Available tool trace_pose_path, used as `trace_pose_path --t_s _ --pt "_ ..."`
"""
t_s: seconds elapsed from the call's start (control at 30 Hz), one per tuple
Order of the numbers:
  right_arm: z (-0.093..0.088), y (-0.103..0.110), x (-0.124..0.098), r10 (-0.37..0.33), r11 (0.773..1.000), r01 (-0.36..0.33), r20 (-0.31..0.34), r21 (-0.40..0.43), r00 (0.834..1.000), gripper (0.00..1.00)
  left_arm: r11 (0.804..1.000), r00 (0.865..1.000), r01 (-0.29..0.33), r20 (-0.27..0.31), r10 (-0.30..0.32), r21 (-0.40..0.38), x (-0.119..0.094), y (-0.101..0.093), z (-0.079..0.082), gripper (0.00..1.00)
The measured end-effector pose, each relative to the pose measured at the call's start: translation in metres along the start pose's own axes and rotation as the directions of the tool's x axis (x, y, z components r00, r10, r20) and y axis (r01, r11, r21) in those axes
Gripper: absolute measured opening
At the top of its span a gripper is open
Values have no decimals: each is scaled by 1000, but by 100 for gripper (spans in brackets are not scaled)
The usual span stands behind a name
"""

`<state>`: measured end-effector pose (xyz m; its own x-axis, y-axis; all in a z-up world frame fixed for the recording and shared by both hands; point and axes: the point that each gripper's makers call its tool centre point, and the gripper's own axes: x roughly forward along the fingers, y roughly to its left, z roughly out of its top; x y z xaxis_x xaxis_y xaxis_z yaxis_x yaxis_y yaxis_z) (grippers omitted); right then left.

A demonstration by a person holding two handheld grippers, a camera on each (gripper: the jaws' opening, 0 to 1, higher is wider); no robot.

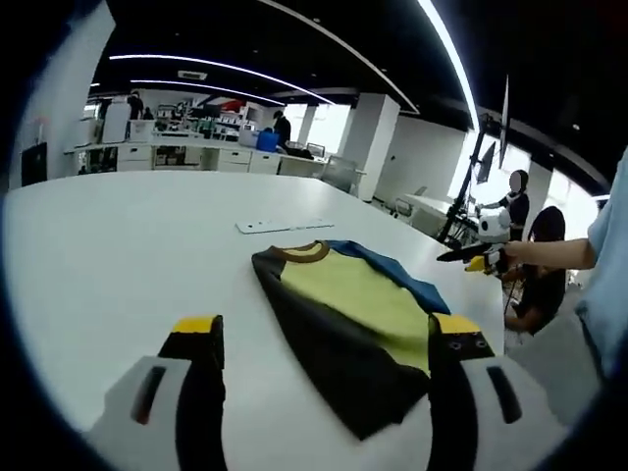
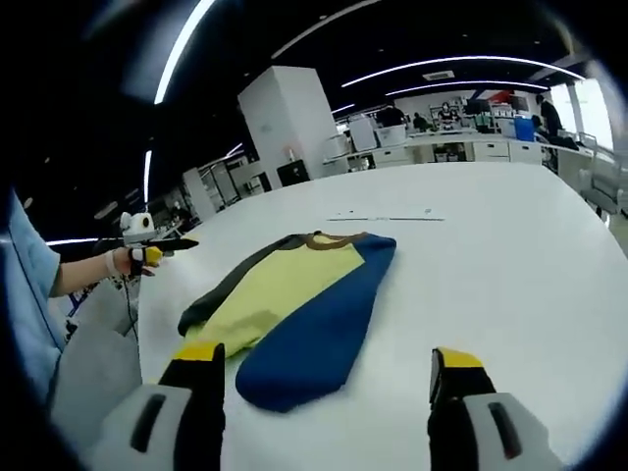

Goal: Fold the garment on the visible template until the final outline fits inside the template.

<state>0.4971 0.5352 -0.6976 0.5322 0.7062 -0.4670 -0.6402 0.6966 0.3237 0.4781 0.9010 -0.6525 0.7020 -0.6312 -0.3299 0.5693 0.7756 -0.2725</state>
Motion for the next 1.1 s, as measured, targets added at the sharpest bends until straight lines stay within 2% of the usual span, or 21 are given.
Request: trace_pose_path --t_s 0.1,0.17,0.23,0.3,0.37,0.5,0.63,0.83,1.1 --pt "-4 0 -1 -6 1000 6 -7 12 1000 80 1000 1000 -21 9 21 -2 -5 2 2 83" --pt "-9 1 -2 -5 1000 6 -21 28 1000 71 1000 1000 -24 19 25 -14 -9 1 3 82" --pt "-14 3 -1 -1 999 2 -30 37 1000 66 1000 999 -27 25 28 -9 -11 0 4 82" --pt "-22 5 1 -2 999 4 -57 49 998 61 1000 999 -27 27 27 -10 -12 -1 3 81" --pt "-31 6 5 2 998 2 -76 63 997 52 999 999 -30 23 30 -11 -13 1 1 80" --pt "-46 8 13 6 996 5 -119 90 993 43 999 999 -35 30 36 -19 -14 2 2 80" --pt "-55 11 20 6 993 11 -140 118 990 28 999 999 -33 34 33 -18 -15 0 2 80" --pt "-62 15 30 16 988 9 -158 154 987 21 999 999 -34 36 35 -27 -17 -4 -1 78" --pt "-62 11 39 -3 986 30 -158 167 987 6 998 998 -41 54 44 -50 -25 -8 -6 77"
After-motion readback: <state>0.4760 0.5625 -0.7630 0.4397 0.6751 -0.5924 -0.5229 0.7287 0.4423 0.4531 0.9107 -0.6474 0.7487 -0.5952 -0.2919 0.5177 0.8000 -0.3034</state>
